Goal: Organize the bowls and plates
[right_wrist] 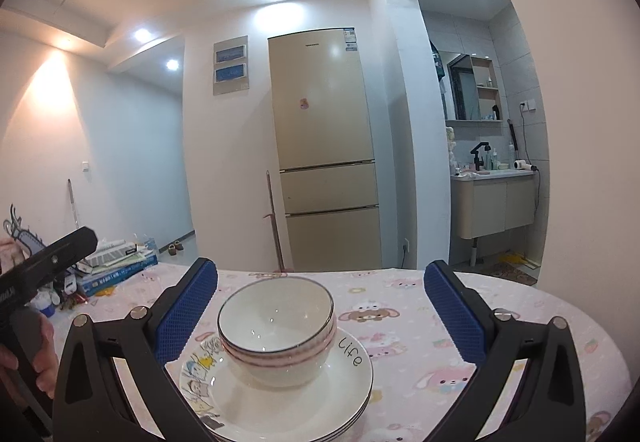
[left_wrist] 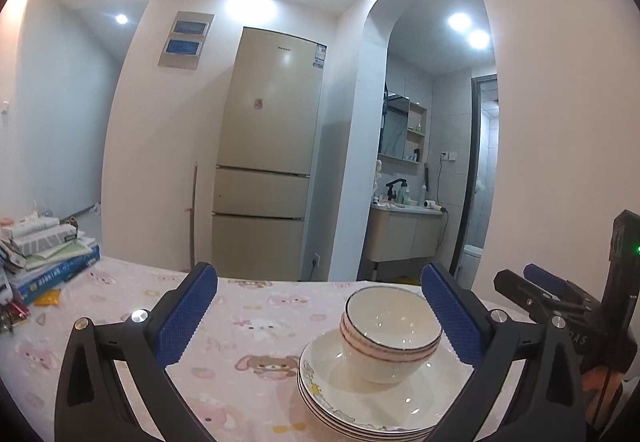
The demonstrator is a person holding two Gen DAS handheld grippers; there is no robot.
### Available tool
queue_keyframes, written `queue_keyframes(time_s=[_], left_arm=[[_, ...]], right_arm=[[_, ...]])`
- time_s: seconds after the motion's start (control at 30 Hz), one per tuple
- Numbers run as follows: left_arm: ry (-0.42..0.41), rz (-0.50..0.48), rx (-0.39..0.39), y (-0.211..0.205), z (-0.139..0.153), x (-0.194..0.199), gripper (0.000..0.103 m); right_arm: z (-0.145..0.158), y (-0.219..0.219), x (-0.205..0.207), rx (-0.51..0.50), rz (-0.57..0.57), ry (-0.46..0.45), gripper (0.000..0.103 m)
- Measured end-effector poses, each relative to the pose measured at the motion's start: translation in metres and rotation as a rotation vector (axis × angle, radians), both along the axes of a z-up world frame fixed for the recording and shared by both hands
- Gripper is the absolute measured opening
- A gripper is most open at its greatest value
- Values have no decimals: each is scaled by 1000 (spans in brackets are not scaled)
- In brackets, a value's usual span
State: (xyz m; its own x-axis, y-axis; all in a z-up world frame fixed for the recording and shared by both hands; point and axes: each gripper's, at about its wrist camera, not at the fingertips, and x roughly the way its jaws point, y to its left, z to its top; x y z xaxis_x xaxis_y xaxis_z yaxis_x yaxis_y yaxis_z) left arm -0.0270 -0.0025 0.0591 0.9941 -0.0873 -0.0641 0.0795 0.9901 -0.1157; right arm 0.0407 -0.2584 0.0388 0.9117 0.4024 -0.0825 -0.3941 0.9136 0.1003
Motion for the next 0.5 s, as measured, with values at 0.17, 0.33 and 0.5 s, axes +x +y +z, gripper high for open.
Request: queue_keyframes(time_s=[0.17,0.33,0.5], left_arm=[[22,-17,9,0,-22,10,103],[34,-9,14,0,-36,14,103],[62,4,57,-8,-47,18,103]], right_arm=[[-19,3,1,-15,-7,4,103],[-29,0,1,-3,-16,32,103],[-32,7,-3,-60,-21,16,103]])
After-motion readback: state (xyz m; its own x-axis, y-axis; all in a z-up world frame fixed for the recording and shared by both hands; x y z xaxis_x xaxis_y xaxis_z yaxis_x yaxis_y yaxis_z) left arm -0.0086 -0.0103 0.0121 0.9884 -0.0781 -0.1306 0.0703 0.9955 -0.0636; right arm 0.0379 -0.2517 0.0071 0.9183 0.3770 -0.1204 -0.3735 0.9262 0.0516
